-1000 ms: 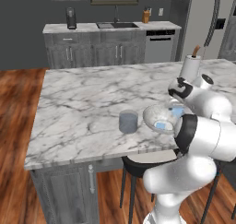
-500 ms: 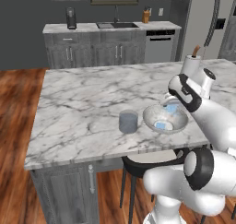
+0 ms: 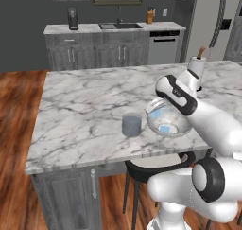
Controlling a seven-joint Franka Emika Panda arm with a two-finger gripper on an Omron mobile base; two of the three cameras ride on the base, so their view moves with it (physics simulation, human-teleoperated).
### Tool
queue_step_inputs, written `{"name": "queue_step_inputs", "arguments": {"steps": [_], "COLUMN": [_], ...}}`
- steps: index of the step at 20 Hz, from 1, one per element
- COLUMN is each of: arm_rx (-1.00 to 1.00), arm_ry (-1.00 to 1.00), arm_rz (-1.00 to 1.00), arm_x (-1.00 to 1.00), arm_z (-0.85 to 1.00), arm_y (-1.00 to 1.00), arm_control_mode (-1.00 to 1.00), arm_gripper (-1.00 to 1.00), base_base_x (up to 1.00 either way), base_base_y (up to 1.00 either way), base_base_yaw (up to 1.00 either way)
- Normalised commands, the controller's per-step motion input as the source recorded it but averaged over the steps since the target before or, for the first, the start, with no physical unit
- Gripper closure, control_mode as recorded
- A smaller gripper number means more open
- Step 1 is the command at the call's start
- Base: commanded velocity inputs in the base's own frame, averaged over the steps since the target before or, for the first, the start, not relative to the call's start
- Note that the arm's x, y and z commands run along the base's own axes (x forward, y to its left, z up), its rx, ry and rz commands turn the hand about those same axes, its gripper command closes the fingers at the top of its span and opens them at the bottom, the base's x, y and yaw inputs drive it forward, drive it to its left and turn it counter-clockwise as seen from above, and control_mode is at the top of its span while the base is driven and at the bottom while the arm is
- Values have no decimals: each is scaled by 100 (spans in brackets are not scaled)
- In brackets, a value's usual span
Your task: There are four ice cubes in the ice bowl. Place two ice cubes in each glass of water.
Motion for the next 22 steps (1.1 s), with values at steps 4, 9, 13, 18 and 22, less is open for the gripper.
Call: {"name": "queue_step_inputs", "arguments": {"steps": [4, 9, 13, 18, 22], "arm_rx": [-1, -6, -7, -6, -4], "arm_ry": [0, 0, 0, 1, 6], "arm_rz": [28, 25, 23, 18, 13], "arm_x": [40, 64, 61, 41, 21], "arm_z": [-9, -31, -28, -20, -14], "arm_y": [39, 29, 22, 4, 0], "arm_control_mode": [-100, -100, -100, -100, -100], "arm_gripper": [100, 100, 100, 100, 100], "base_base_x": [0, 0, 0, 0, 0], "base_base_y": [0, 0, 0, 0, 0], "base_base_yaw": [0, 0, 0, 0, 0]}}
